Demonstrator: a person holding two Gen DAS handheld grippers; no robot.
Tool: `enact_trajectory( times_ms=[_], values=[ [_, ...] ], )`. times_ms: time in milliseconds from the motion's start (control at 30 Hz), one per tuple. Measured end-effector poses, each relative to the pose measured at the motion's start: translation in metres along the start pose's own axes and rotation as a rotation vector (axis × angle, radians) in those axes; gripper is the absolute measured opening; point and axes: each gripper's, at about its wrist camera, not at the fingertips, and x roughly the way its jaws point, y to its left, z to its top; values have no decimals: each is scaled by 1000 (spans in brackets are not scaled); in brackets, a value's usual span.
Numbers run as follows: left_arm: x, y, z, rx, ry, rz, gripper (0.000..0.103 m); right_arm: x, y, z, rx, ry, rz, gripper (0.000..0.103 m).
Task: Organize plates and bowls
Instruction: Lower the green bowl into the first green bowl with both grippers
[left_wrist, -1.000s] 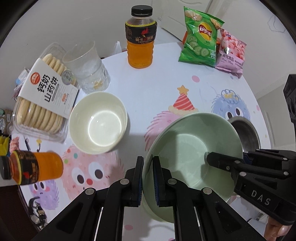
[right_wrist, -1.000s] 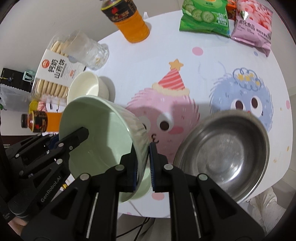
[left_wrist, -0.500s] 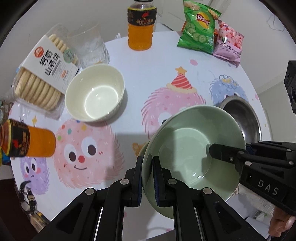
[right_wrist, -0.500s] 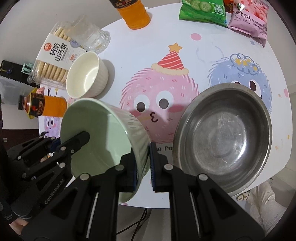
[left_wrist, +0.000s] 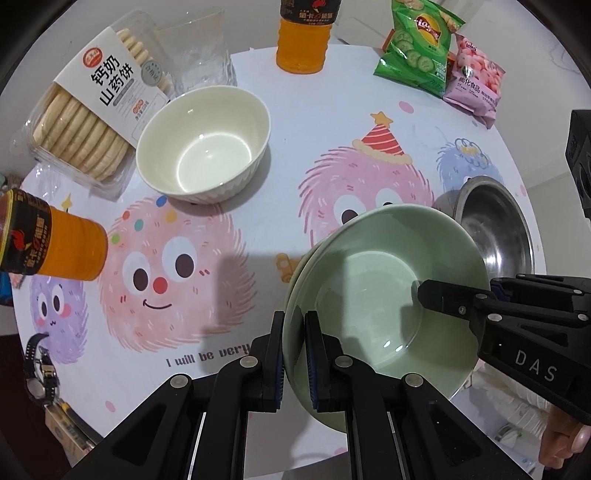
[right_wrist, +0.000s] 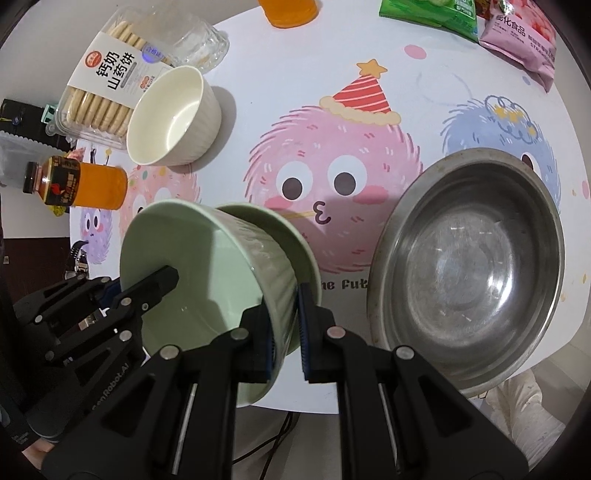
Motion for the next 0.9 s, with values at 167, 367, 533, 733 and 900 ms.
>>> enact_trajectory(
  times_ms=[167,367,533,733,900],
  values=[
    [4,-1,-1,-2,3,-2,9,6,-3,4,-4,15,-8,12],
    [3,-2,1,-7,-4,12,9,14,-6,3,-4,37,-1,10],
    [2,0,2,-20,-25,22,9,18,-9,3,8,42,9,9],
    [6,3,3,-40,-21,40,10,23,-14,6,20,54,29,9],
    [15,0,0,-56,-6,57,11,22,-13,6,14,53,21,10]
  ],
)
